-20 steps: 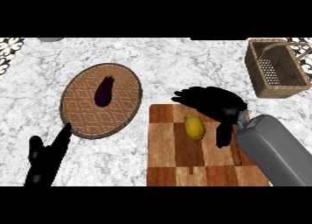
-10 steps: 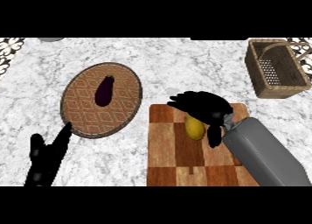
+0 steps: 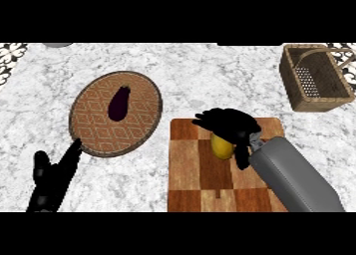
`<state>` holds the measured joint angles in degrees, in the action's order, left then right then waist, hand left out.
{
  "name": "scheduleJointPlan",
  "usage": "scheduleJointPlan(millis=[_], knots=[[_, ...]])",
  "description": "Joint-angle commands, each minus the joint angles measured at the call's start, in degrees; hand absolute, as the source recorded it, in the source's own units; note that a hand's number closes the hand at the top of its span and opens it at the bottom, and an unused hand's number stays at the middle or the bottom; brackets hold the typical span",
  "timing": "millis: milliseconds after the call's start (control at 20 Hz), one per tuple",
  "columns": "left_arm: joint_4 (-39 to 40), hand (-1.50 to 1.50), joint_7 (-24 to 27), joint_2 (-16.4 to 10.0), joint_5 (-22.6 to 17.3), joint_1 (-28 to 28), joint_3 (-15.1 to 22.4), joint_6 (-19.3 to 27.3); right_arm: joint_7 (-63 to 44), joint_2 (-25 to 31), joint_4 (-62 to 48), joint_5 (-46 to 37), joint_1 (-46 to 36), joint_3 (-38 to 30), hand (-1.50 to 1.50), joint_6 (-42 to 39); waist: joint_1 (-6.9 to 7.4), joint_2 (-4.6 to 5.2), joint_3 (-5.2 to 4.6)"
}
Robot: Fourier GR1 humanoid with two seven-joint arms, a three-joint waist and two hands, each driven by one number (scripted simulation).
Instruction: Pick the lemon from the cutting board and place it in the basket
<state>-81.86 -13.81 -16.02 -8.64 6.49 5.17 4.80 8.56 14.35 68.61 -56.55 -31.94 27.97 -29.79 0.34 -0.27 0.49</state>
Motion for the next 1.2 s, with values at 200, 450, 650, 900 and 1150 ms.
scheduleJointPlan(millis=[200, 450, 650, 900, 1150], knots=[[-0.9, 0.00, 0.6, 0.5, 1.3, 4.6, -0.5, -1.8, 3.3, -0.7, -2.0, -3.1, 0.2, -3.0, -1.50, 1.7, 0.02, 0.23, -0.48], [3.9, 0.00, -2.1, 0.3, 0.5, -2.6, -3.1, -3.4, 3.7, -4.7, -7.7, -5.9, -1.9, -2.9, 1.50, 3.4, -0.04, 0.36, -0.49], [3.3, 0.00, 0.2, 0.0, 0.8, 0.4, -3.8, -3.6, 9.0, -3.0, -7.4, -9.6, -1.9, -0.4, 1.50, 9.9, 0.07, 0.33, -0.49], [3.2, 0.00, 2.2, 3.3, 3.3, 2.7, -1.8, -2.2, 12.6, -1.9, -10.4, -11.8, -1.0, -1.9, 1.50, 14.0, 0.02, 0.30, -0.49], [1.3, 0.00, -1.4, 2.1, 2.0, 1.7, -3.3, -2.3, -6.1, -7.3, -5.3, -11.7, 2.8, -6.6, 1.50, 9.3, -1.10, -0.02, -0.55]])
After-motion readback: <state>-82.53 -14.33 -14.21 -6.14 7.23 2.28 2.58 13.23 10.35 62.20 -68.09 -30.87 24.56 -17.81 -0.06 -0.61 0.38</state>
